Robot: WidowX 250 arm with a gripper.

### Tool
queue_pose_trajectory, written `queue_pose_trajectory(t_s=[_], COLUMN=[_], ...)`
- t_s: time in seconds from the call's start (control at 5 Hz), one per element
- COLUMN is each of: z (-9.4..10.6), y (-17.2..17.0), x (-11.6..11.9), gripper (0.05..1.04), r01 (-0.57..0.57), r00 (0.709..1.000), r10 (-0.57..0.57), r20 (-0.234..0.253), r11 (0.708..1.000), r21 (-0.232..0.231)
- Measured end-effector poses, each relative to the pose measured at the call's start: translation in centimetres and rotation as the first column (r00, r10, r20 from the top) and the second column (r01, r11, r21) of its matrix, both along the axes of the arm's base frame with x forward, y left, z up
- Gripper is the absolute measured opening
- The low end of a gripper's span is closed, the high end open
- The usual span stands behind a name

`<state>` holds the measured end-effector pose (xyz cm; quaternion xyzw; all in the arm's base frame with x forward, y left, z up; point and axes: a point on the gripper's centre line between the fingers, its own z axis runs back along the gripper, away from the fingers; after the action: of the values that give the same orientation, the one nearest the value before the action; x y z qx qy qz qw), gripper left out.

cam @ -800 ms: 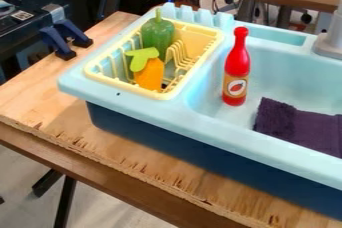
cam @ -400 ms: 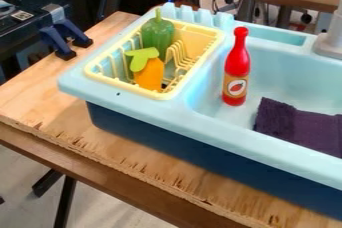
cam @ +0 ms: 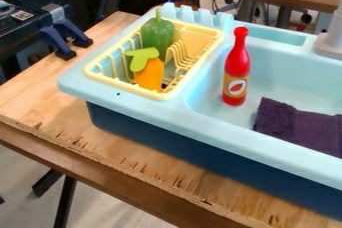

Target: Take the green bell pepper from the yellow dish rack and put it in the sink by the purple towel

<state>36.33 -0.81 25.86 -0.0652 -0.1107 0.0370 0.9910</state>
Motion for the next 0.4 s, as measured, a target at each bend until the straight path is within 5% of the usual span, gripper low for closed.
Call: queue_pose_trajectory(t_s=[0.2,0.4], z=[-1.1,-2.5], y=[1.6,2.4], x=[1.9,3.9], gripper=[1.001,1.001], r01=[-0.008,0.039], r00=[0.999,0.998], r10=[0.011,-0.035], r20=[-0.047,-0.043], r11=[0.998,0.994], r21=[0.064,0.104])
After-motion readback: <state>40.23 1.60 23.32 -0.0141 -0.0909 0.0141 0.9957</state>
